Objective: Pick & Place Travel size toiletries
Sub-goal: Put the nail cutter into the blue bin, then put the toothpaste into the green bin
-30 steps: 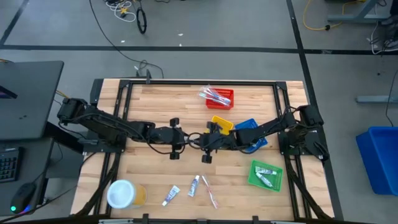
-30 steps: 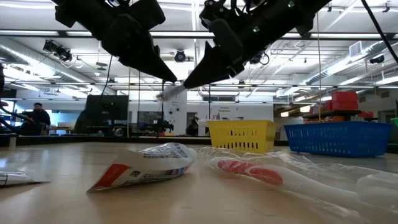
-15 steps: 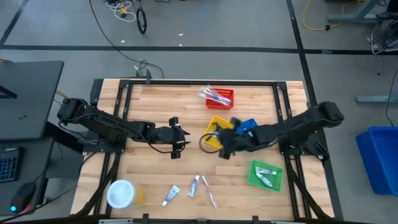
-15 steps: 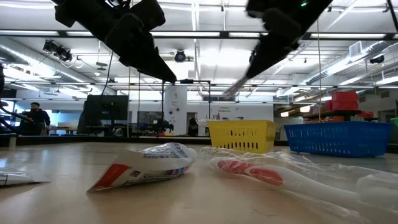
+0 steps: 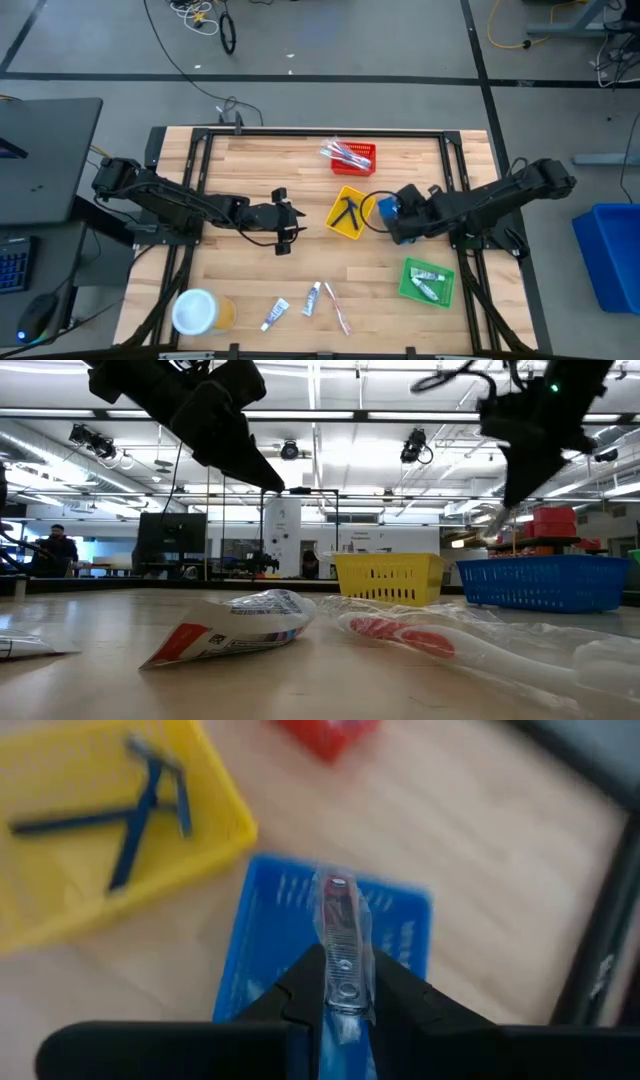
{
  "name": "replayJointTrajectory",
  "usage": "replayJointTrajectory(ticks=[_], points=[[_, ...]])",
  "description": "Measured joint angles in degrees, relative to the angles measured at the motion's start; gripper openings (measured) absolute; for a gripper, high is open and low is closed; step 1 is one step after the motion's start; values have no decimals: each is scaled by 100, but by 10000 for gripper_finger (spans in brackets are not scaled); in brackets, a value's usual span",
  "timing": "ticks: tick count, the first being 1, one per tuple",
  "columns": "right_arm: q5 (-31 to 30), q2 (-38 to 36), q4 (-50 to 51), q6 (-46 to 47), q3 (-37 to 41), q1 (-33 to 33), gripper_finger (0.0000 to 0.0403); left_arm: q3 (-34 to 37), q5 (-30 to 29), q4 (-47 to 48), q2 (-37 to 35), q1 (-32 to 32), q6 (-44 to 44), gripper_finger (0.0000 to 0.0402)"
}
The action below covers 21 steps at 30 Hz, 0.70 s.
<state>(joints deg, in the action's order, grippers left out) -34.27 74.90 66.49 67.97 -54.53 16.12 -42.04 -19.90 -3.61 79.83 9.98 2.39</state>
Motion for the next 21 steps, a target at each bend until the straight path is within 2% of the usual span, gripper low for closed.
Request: replayJointTrajectory(ticks=[4,9,15,21], points=[[320,42,-520,15,502,2,60,0,-1,-30,0,0,-123,176],[344,37,-839,-27,892,-2,66,0,0,-27,0,0,-240,175],[670,39,-982,-27,1188,-164,114,0,-2,-35,0,0,-227,176],[742,39,-1003,-141,1004,-284,160,0,0,-31,-1,0,-219,174]])
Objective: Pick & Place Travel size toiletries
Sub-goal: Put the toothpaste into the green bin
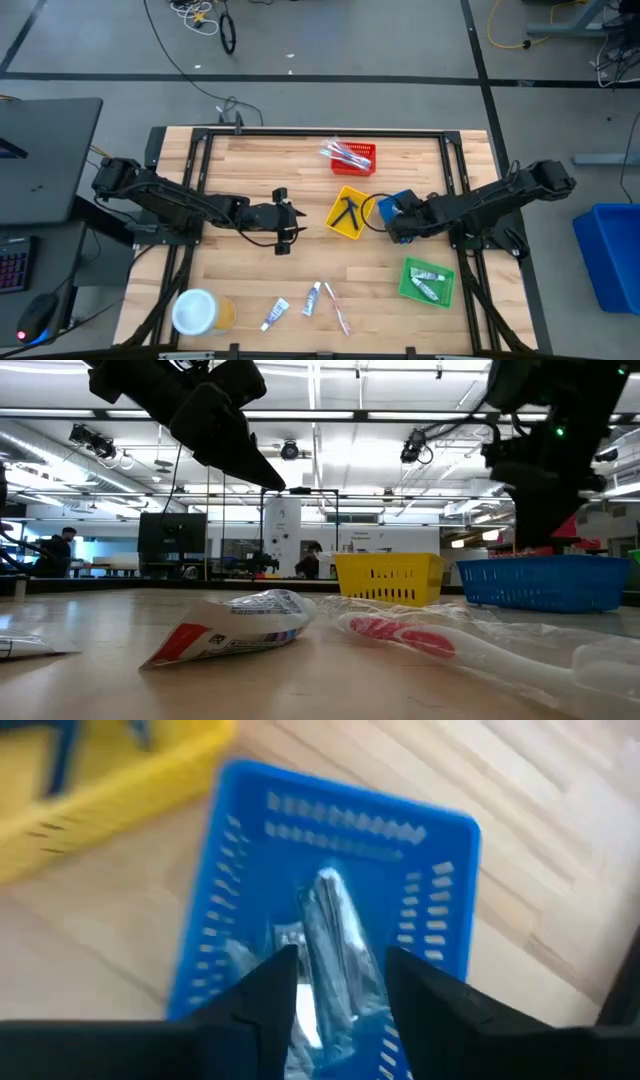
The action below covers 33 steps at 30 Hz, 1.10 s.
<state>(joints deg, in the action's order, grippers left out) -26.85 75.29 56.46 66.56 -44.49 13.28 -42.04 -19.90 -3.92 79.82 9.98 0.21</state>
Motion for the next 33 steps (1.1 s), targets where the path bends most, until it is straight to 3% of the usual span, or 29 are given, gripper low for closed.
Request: replayJointTrajectory(ticks=[5,8,14,18,25,33], points=[[-138,-1,-63,-656,-562,-13,178,0,0,0,1,2,0,175],[-157,-2,-783,-1637,-816,-13,182,0,0,4,0,0,2,176],[559,65,-4032,-4597,-763,70,190,0,28,152,-1,38,417,176],[1246,394,-5789,-5787,-734,136,194,0,137,569,-1,124,573,176],[2516,1482,-7739,-6720,-727,275,210,0,-1081,1175,-337,389,1290,176],[2692,2687,-7916,-6859,-897,284,235,7,-790,2116,-1527,381,1721,176]])
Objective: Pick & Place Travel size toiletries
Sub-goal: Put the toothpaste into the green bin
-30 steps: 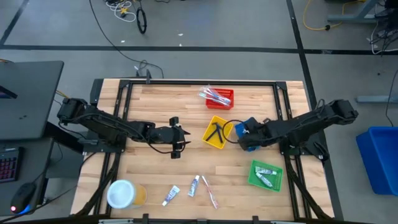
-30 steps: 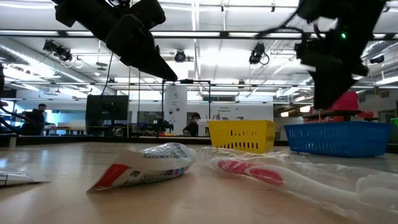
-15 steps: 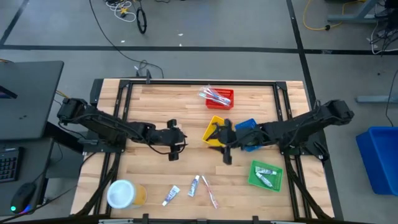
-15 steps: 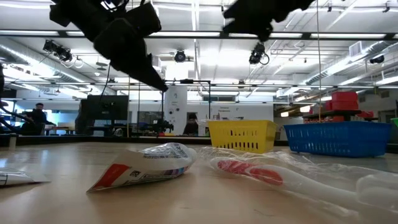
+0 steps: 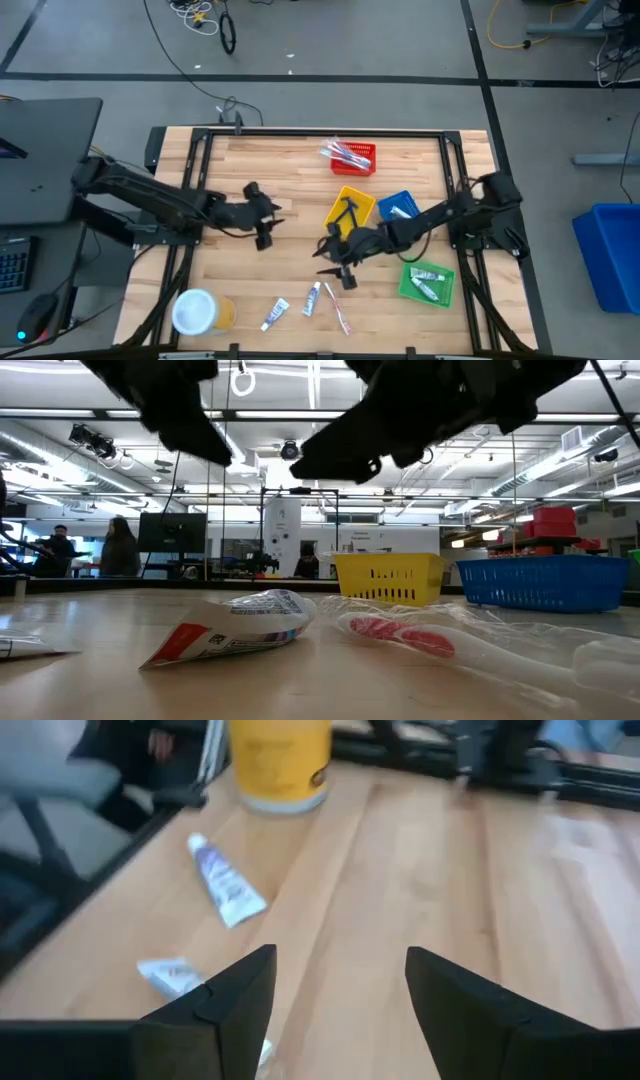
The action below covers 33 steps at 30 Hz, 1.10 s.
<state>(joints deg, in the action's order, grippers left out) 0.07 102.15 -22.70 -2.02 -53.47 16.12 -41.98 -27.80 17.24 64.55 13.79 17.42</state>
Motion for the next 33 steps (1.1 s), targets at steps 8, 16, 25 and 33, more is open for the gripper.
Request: replayJointTrajectory(ticks=[8,16,25,33], points=[[973,779,916,-312,-990,-4,234,-7,-107,242,-1141,-8,-40,176],[1413,1424,1111,-584,-1362,46,234,0,-103,320,-1370,-6,-183,176],[1323,2027,998,-997,-1378,227,227,-2,45,300,-1283,-5,-180,176],[1187,2043,1057,-1047,-1386,267,178,-2,25,302,-1281,-6,-180,176]])
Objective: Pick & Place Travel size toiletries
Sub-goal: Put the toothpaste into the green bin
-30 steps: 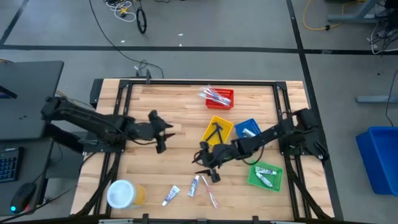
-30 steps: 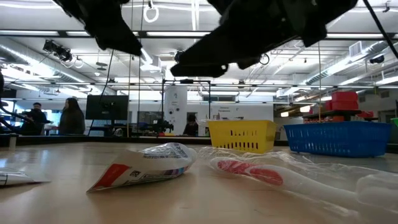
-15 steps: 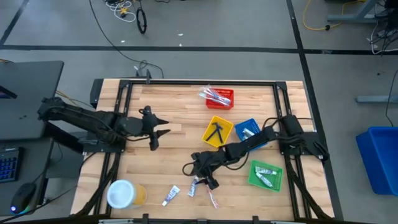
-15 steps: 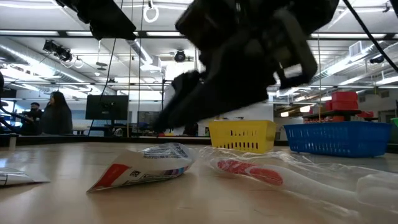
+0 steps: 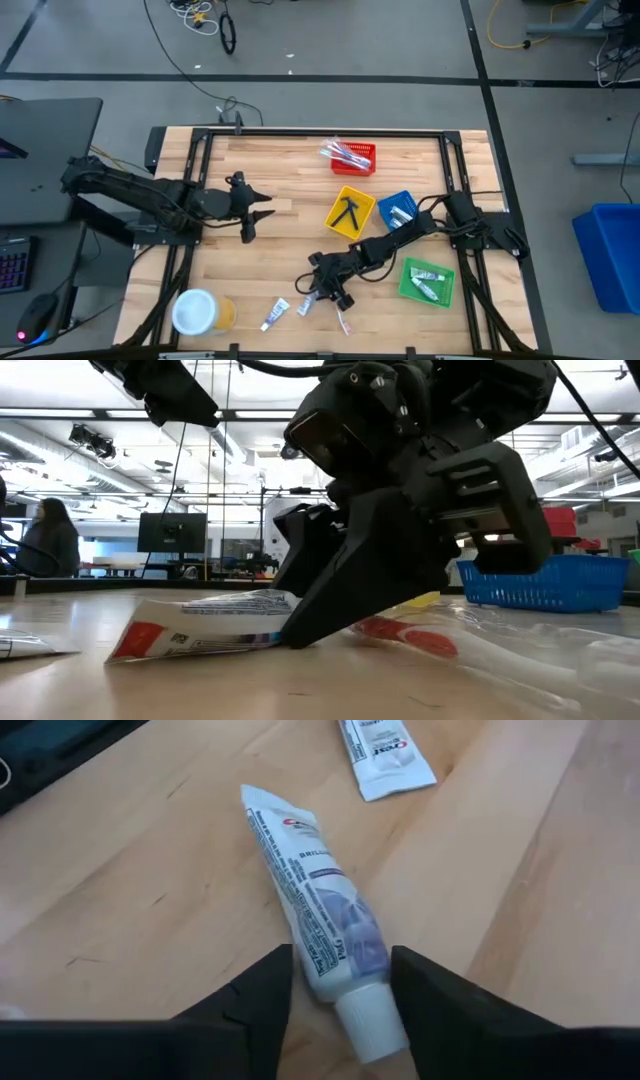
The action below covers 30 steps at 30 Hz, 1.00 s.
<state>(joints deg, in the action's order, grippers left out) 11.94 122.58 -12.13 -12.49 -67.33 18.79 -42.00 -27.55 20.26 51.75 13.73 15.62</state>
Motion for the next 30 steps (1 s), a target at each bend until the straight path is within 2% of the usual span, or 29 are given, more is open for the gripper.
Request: replayJointTrajectory(ticks=[8,15,19,21,24,30], points=[[9,0,-71,100,12,-4,124,0,-36,6,0,1,-68,176],[5,-87,-48,457,28,-4,118,0,-43,6,0,0,-105,176],[8,-506,291,474,36,-4,117,0,-46,10,0,0,-105,176],[-7,-789,595,513,33,-4,117,0,-48,10,0,1,-105,176],[-358,-1316,1334,666,33,-1,116,0,-48,11,0,-1,-105,176],[-1418,-2596,3751,1647,24,-12,116,0,-69,23,0,-1,-105,176]])
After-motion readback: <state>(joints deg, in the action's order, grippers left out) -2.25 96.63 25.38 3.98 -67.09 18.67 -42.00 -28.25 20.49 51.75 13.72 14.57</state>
